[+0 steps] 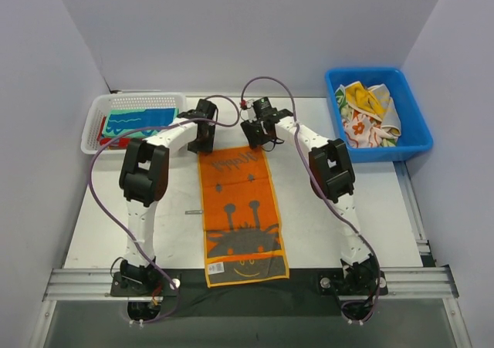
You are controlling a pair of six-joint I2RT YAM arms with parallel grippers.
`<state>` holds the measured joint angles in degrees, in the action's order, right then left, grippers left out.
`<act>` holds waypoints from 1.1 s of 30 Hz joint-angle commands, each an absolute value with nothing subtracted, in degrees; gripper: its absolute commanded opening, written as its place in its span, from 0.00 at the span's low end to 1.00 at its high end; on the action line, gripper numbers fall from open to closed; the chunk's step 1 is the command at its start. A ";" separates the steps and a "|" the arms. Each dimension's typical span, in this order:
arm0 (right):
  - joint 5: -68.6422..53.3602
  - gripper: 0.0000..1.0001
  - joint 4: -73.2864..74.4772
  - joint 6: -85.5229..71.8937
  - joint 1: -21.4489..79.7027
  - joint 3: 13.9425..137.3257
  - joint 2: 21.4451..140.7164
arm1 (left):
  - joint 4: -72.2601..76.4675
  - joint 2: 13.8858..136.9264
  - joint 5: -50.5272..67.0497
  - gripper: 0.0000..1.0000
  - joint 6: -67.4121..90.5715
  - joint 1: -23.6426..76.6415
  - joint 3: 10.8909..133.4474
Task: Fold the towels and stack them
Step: Fold the towel
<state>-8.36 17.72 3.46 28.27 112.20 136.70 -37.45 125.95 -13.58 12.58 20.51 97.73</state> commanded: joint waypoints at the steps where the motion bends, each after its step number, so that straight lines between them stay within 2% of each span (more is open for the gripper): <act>1: -5.54 0.48 21.87 4.83 29.00 116.44 138.16 | -38.76 127.53 -12.31 0.49 11.51 20.04 95.19; 8: -1.59 0.39 27.51 4.83 28.83 116.73 139.66 | -38.76 127.62 -11.25 0.47 11.51 20.04 94.48; 16: -2.29 0.45 27.42 1.68 26.02 110.74 137.11 | -38.76 127.79 -11.16 0.47 11.60 20.04 94.31; 24: -3.87 0.43 27.60 0.79 24.43 110.13 136.85 | -38.85 127.53 -10.99 0.48 11.69 20.04 94.39; 26: -3.43 0.40 27.68 0.62 24.43 109.95 136.93 | -38.67 127.27 -10.99 0.48 11.60 19.95 94.13; 28: -3.51 0.31 27.95 0.70 24.43 109.95 137.02 | -38.67 127.44 -10.37 0.48 11.51 19.95 94.22; 31: -4.30 0.22 28.21 1.14 24.52 109.95 137.11 | -38.67 127.88 -9.67 0.47 11.86 19.95 94.57; 33: -5.18 0.22 28.91 1.93 24.70 110.13 137.28 | -38.67 128.23 -9.49 0.45 12.04 19.95 94.57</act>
